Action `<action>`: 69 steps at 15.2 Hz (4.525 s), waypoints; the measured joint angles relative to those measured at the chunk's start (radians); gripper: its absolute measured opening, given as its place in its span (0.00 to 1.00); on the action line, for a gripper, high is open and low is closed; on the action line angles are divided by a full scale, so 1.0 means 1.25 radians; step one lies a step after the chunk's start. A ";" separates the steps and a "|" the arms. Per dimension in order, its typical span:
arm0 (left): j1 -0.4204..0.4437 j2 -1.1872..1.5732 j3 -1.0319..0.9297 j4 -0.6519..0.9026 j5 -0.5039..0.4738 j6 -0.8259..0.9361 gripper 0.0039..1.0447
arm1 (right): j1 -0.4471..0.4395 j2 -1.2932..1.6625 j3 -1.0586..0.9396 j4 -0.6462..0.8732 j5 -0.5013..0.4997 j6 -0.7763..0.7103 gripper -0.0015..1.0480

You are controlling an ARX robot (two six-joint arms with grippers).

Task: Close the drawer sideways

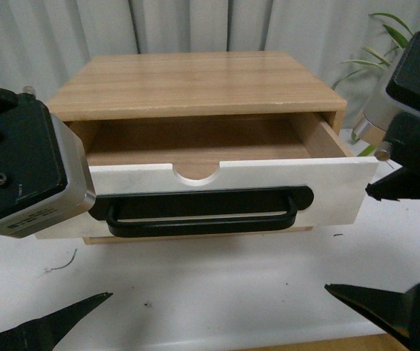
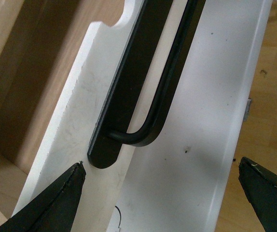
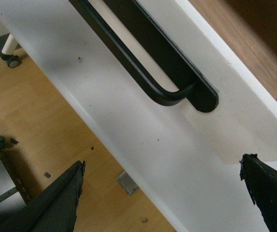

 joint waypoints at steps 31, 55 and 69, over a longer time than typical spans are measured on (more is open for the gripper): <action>0.030 -0.140 -0.114 0.186 -0.078 -0.169 0.94 | -0.067 -0.026 -0.054 0.238 0.144 0.119 0.94; 0.202 -1.034 -0.390 -0.139 -0.239 -0.717 0.01 | -0.273 -0.845 -0.499 0.235 0.233 0.490 0.02; 0.203 -1.034 -0.390 -0.138 -0.240 -0.718 0.14 | -0.272 -1.036 -0.498 0.037 0.232 0.492 0.17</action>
